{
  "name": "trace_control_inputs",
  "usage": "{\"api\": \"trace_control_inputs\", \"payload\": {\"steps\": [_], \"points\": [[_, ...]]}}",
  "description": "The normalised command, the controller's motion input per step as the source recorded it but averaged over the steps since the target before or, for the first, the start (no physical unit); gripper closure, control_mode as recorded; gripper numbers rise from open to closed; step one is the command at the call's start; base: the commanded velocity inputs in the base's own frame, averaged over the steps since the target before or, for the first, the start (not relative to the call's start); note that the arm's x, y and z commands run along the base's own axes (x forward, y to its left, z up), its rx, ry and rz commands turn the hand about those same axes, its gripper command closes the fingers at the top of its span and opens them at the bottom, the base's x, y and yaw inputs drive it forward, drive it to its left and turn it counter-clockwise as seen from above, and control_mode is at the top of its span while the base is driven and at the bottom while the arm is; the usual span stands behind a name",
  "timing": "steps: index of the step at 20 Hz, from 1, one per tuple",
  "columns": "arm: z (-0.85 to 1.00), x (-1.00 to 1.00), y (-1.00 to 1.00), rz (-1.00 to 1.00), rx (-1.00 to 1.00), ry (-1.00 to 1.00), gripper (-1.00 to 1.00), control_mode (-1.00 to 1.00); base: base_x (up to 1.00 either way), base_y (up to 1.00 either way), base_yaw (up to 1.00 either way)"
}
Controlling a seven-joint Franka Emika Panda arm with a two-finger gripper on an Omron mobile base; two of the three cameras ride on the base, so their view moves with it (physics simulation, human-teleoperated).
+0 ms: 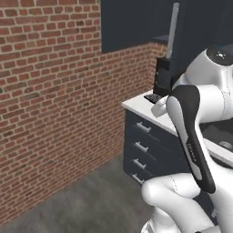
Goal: Gather all objects into one cabinet and sort the glasses and bowls to opposite sides.
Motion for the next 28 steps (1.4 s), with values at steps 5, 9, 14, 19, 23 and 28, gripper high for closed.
{"api": "trace_control_inputs", "payload": {"steps": [5, 9, 14, 19, 23, 28], "points": [[0.00, 0.00, 0.00, 0.00, 0.00, 0.00, -1.00, 1.00, 0.41, 0.89, 0.13], [0.00, 0.00, 0.00, 0.00, 0.00, 0.00, -1.00, 1.00, 1.00, 0.56, -0.06], [0.00, 0.00, 0.00, 0.00, 0.00, 0.00, -1.00, 1.00, 1.00, 0.52, -0.11], [0.00, 0.00, 0.00, 0.00, 0.00, 0.00, -1.00, 1.00, 1.00, 0.39, -0.16], [0.00, 0.00, 0.00, 0.00, 0.00, 0.00, -1.00, 1.00, 0.97, 0.36, -0.34], [0.00, 0.00, 0.00, 0.00, 0.00, 0.00, -1.00, 1.00, 0.47, 0.26, -0.75]]}}
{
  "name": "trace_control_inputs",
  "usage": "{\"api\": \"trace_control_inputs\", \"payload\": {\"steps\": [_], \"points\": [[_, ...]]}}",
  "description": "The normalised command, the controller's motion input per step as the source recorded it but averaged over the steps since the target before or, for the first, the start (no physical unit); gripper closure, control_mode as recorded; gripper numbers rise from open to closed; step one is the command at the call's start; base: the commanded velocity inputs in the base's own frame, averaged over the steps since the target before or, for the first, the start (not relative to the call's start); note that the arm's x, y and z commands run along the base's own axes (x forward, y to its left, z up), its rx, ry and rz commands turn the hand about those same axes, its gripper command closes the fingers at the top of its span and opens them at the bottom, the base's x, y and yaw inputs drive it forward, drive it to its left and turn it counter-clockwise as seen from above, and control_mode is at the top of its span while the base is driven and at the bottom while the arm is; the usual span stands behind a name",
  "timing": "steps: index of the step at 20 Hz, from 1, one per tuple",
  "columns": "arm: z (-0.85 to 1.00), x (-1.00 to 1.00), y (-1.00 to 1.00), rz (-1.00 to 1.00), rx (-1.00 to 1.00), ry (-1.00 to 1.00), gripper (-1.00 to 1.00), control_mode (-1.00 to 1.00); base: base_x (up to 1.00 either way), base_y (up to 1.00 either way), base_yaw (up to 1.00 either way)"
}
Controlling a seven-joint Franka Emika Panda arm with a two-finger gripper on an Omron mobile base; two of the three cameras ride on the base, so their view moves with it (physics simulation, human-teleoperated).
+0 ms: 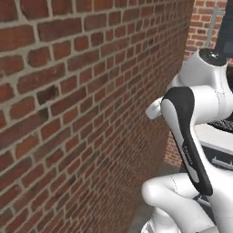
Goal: Gather all objects into one cabinet and sort the glasses and bowls to opposite sides.
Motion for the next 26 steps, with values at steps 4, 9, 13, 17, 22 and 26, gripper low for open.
{"api": "trace_control_inputs", "payload": {"steps": [4, 9, 13, 17, 22, 26], "points": [[0.00, 0.00, 0.00, 0.00, 0.00, 0.00, -1.00, 1.00, 0.16, 0.20, -0.77], [0.00, 0.00, 0.00, 0.00, 0.00, 0.00, -1.00, 1.00, 0.00, 0.07, -0.28], [0.00, 0.00, 0.00, 0.00, 0.00, 0.00, -1.00, 1.00, 0.00, 0.00, 0.00], [0.00, 0.00, 0.00, 0.00, 0.00, 0.00, -1.00, 1.00, -0.70, -0.20, -0.18], [0.00, 0.00, 0.00, 0.00, 0.00, 0.00, -1.00, 1.00, -0.71, -0.30, -0.32], [0.00, 0.00, 0.00, 0.00, 0.00, 0.00, -1.00, 1.00, 0.15, -0.15, -0.25]]}}
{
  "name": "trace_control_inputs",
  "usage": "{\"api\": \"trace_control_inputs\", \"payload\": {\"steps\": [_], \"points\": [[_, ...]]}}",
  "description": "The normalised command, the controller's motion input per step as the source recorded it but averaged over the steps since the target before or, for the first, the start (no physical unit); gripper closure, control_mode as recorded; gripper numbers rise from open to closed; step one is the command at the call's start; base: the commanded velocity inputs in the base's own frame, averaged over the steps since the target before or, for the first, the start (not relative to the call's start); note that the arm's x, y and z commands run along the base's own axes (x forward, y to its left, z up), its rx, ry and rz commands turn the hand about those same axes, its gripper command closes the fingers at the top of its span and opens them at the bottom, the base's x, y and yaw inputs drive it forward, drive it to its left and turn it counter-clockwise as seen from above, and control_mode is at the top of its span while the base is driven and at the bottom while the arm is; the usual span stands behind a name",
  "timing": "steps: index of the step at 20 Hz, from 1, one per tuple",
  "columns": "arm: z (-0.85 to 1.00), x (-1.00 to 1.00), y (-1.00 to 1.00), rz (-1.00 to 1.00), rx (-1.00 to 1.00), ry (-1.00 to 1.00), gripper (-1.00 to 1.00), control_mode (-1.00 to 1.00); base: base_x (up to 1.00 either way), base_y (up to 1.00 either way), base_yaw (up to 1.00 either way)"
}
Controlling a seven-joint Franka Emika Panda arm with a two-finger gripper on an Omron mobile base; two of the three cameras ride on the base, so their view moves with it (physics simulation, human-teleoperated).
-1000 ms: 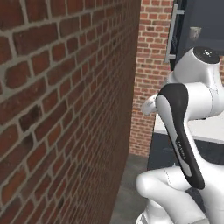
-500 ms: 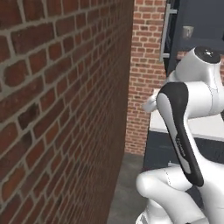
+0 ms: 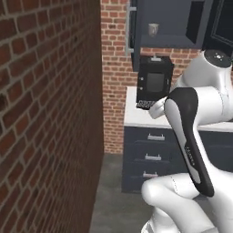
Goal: Gather all objects into one cabinet and sort the glasses and bowls to opposite sides.
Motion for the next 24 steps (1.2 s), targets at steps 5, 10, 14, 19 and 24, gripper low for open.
{"api": "trace_control_inputs", "payload": {"steps": [5, 10, 14, 19, 24], "points": [[0.00, 0.00, 0.00, 0.00, 0.00, 0.00, -1.00, 1.00, 0.07, -0.20, -0.58], [0.00, 0.00, 0.00, 0.00, 0.00, 0.00, -1.00, 1.00, 0.11, -0.08, -0.49], [0.00, 0.00, 0.00, 0.00, 0.00, 0.00, -1.00, 1.00, 0.29, 0.00, -0.05], [0.00, 0.00, 0.00, 0.00, 0.00, 0.00, -1.00, 1.00, 0.84, -0.18, 0.00], [0.00, 0.00, 0.00, 0.00, 0.00, 0.00, -1.00, 1.00, 1.00, -0.15, 0.00]]}}
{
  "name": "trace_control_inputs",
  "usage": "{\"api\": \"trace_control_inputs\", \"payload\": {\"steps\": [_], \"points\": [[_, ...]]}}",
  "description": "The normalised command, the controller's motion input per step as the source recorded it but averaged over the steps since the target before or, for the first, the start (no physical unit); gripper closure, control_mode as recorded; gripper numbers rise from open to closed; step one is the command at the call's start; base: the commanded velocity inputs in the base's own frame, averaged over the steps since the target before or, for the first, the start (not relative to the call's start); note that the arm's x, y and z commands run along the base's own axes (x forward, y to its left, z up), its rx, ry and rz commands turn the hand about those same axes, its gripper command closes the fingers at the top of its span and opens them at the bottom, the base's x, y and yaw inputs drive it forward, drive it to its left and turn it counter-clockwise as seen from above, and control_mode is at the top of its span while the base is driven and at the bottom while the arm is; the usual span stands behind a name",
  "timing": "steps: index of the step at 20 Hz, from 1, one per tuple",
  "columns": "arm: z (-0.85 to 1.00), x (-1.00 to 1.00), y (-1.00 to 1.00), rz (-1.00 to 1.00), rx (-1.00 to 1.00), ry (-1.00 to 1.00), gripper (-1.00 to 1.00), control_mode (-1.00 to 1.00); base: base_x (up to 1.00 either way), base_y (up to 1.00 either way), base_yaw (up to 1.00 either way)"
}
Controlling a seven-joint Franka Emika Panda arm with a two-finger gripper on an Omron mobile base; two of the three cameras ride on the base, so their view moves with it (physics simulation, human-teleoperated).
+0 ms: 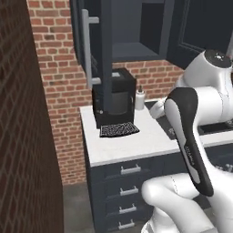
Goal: Gather all objects into one cabinet and sort the glasses and bowls to opposite sides.
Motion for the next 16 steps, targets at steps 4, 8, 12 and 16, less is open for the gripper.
{"api": "trace_control_inputs", "payload": {"steps": [4, 8, 12, 16], "points": [[0.00, 0.00, 0.00, 0.00, 0.00, 0.00, -1.00, 1.00, 0.29, -0.03, 0.00], [0.00, 0.00, 0.00, 0.00, 0.00, 0.00, -1.00, 1.00, 0.28, -0.09, -0.09], [0.00, 0.00, 0.00, 0.00, 0.00, 0.00, -1.00, 1.00, 0.61, -0.18, -0.19], [0.00, 0.00, 0.00, 0.00, 0.00, 0.00, -1.00, 1.00, 0.09, 0.00, -0.01]]}}
